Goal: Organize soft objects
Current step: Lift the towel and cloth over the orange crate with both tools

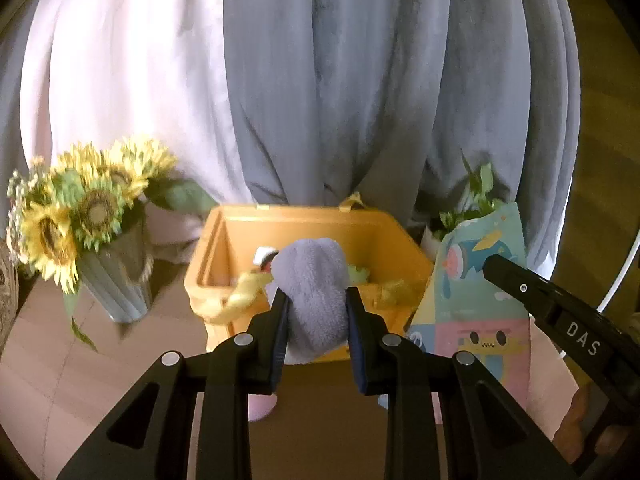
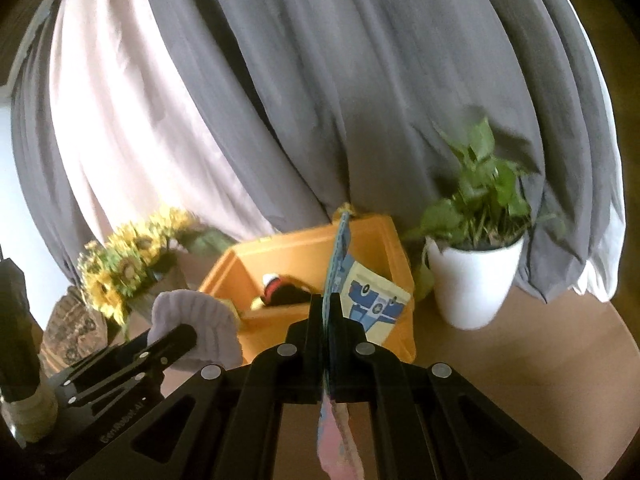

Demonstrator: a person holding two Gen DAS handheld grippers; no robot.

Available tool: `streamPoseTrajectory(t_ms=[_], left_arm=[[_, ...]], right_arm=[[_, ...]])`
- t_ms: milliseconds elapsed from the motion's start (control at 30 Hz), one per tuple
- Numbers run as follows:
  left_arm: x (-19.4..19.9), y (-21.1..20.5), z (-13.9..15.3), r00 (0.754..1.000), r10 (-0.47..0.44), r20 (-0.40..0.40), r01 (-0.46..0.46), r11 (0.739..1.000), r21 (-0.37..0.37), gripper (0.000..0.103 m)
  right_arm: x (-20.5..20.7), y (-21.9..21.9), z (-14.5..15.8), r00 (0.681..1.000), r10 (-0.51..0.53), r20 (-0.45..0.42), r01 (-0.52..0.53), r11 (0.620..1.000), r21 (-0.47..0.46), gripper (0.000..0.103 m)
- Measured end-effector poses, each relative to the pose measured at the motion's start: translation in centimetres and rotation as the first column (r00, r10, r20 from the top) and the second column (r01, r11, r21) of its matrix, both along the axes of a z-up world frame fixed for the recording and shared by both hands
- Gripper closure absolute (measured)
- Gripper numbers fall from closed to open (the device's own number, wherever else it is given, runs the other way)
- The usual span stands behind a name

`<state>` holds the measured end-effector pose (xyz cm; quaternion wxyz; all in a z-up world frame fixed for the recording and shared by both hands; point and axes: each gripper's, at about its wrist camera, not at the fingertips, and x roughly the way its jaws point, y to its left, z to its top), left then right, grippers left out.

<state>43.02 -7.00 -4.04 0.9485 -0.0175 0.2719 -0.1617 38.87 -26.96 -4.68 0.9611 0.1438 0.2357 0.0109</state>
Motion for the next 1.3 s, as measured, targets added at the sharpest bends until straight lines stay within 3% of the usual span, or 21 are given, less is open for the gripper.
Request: streamPoseTrajectory(t_ms=[367,767,1100,1300], left_arm=[[2.4,0.4,4.1,0.998,-0.016,0.062,0.017,1.0,-0.015,0.076],[5.6,1.0,5.9,0.997,-0.011,0.075,0.013,1.0,-0.02,0.076],[8.8,0.9,5.2,0.998,0.002,0.061,-0.002,1.0,0.004,0.076],[11.2,-0.1,3.2,1.0,0.003,0.016,-0.004,1.0,0.028,0.076]], right_arm=[[2.0,0.8,4.7,0.989,0.061,0.134,-0.066,0.997,0.03,0.101],[6.1,0.9,7.5,0.98,0.063,0.188,-0.072,0.997,0.04,0.101],[9.8,0.7,8.5,0.977,0.051,0.207,-0.052,0.999,-0.002,0.101],[12.5,0.4,7.1,0.981,0.068,0.183,-0.059,0.997,-0.052,0.101]])
